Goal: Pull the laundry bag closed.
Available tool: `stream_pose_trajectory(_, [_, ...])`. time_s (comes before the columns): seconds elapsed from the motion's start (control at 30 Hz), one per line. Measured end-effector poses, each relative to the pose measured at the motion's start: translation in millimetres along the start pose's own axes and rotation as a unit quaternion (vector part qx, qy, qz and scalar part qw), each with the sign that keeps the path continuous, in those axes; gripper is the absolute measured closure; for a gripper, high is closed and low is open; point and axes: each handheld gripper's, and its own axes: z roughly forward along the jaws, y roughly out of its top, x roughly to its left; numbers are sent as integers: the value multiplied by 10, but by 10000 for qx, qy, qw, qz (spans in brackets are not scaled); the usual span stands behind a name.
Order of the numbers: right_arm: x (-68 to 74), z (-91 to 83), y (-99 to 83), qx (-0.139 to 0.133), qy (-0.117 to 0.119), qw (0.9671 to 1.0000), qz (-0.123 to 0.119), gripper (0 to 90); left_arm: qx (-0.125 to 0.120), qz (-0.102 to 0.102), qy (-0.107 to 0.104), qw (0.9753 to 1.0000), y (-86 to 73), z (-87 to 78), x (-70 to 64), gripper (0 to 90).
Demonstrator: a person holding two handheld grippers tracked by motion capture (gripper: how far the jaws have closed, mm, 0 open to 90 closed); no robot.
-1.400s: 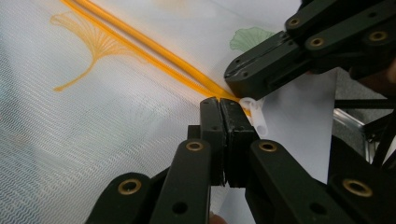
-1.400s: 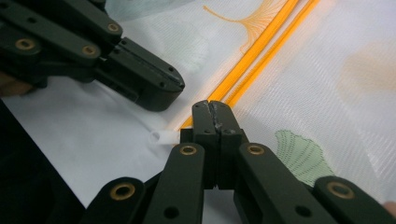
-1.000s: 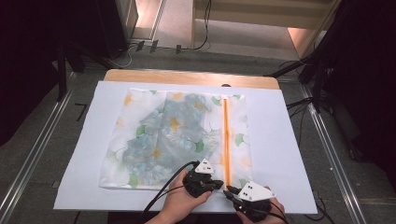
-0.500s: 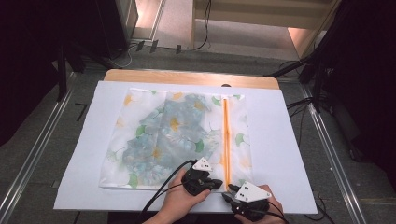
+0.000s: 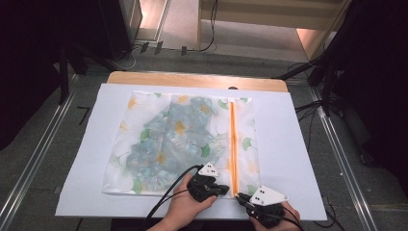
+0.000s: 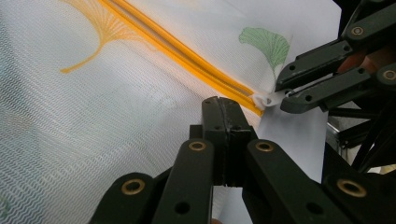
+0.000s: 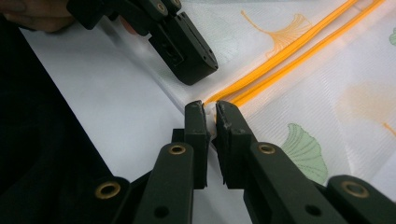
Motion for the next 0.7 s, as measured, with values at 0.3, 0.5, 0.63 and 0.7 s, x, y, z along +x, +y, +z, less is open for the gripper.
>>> stream_pose_trajectory(0.3, [-35,-32,29,-144,148,9993,319,849,3,12,20,10000,0,0,-6,900])
stream_pose_trajectory(0.5, [-83,-39,22,-177,276,9976,608,900,0,168,131,9998,-4,-1,-40,900])
stream_pose_trajectory(0.63, [-97,-33,28,-127,263,9970,721,900,-19,146,118,9998,-4,1,-39,900])
stream_pose_trajectory(0.7, [-88,-36,48,-127,245,9970,718,900,-29,184,148,9997,-5,1,-50,900])
